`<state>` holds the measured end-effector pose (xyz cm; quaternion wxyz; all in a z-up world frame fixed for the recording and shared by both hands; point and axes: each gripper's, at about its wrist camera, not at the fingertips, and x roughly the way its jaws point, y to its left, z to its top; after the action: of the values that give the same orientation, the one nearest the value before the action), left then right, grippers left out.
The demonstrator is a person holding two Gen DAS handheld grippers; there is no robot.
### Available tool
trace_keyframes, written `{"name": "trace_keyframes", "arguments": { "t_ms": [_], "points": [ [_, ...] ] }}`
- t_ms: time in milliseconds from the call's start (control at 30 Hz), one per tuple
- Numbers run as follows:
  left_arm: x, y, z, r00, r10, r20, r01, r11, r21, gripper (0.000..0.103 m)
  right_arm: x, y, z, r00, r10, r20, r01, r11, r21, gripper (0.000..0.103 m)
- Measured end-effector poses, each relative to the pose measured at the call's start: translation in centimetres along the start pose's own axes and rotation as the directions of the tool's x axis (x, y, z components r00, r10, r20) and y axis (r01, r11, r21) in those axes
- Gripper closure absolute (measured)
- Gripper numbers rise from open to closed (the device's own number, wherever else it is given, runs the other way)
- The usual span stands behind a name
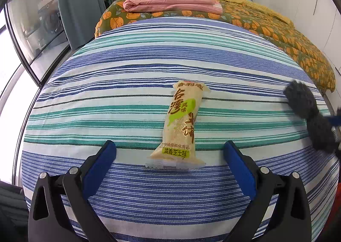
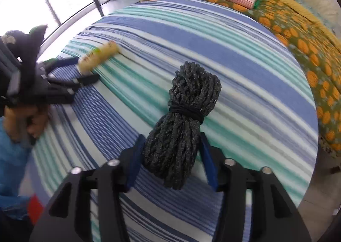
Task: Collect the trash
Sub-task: 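Grasp the black rope bundle with the right tool while the left tool holds the snack stick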
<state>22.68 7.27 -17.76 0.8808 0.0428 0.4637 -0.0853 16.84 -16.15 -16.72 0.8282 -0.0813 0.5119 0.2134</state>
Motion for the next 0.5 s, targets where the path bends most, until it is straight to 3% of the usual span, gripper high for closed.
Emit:
{"name": "trace_keyframes", "arguments": {
  "t_ms": [133,300,500],
  "points": [
    [0.0,0.0,0.0,1.0,0.0,0.0,0.0,1.0,0.0,0.005,0.4,0.4,-2.0,0.996,-0.01,0.089,0.004,0.998,0.067,0.025],
    [0.0,0.0,0.0,1.0,0.0,0.0,0.0,1.0,0.0,0.004,0.4,2.3,-3.3,0.982,-0.095,0.161,0.083,0.993,0.085,0.017],
    [0.0,0.0,0.0,1.0,0.0,0.0,0.0,1.0,0.0,0.005,0.8,1.9,-2.6,0.982,-0.112,0.153,0.101,0.992,0.081,0.015]
  ]
}}
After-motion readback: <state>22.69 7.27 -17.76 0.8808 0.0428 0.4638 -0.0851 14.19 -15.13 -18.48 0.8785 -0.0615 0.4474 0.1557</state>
